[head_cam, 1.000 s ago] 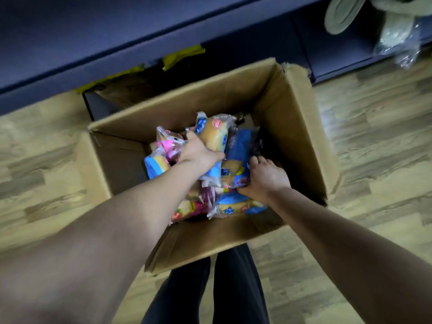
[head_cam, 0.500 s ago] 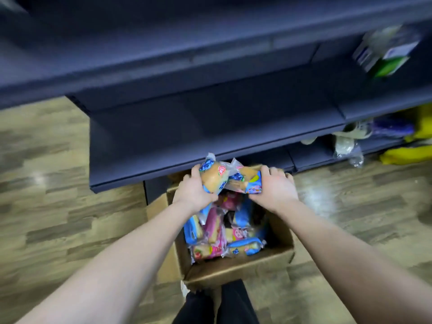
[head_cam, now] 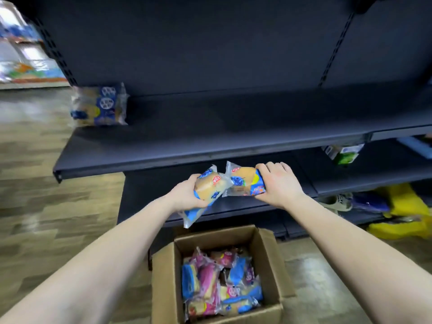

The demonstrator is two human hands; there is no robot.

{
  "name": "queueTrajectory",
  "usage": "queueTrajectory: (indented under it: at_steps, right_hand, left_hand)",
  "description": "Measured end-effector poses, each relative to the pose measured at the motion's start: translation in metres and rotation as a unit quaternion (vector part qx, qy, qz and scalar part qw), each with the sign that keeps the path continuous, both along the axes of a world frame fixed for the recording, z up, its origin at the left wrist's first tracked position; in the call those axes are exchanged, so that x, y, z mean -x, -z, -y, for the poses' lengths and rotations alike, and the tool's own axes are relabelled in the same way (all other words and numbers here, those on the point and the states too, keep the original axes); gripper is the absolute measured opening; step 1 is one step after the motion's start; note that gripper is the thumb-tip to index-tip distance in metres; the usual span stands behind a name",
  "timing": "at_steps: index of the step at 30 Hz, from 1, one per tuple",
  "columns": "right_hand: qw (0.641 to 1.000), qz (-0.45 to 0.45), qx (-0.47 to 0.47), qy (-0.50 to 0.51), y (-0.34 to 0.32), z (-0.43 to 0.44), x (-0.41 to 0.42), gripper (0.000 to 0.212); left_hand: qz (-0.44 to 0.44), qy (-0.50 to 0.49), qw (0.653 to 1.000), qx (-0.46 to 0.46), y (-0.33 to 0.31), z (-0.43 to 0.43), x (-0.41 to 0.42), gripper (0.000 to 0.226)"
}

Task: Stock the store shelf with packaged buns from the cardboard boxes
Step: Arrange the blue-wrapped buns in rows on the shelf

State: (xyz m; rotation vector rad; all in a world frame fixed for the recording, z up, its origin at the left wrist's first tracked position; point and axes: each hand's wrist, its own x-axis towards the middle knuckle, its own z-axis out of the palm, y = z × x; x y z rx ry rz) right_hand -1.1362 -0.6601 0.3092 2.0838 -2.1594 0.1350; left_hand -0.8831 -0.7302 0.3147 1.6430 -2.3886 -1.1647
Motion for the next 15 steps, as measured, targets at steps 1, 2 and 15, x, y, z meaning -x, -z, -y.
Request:
queueTrajectory:
  at_steps: [1, 2, 15]
  right_hand:
    - [1.000, -0.003, 0.009, -0.007, -0.012, 0.004, 0.001, 0.060]
    - [1.000, -0.005, 0.020, -0.011, -0.024, 0.010, 0.003, 0.060]
    - [0.994, 0.066, 0.064, 0.064, -0.080, 0.073, -0.029, 0.062]
  left_hand:
    - [-0.003, 0.002, 1.000, 0.004, -0.010, 0.002, -0.001, 0.083]
    - [-0.011, -0.002, 1.000, 0.009, -0.020, 0.004, -0.002, 0.082]
    - [0.042, -0.136, 0.964, 0.225, -0.089, 0.048, -0.040, 0.085]
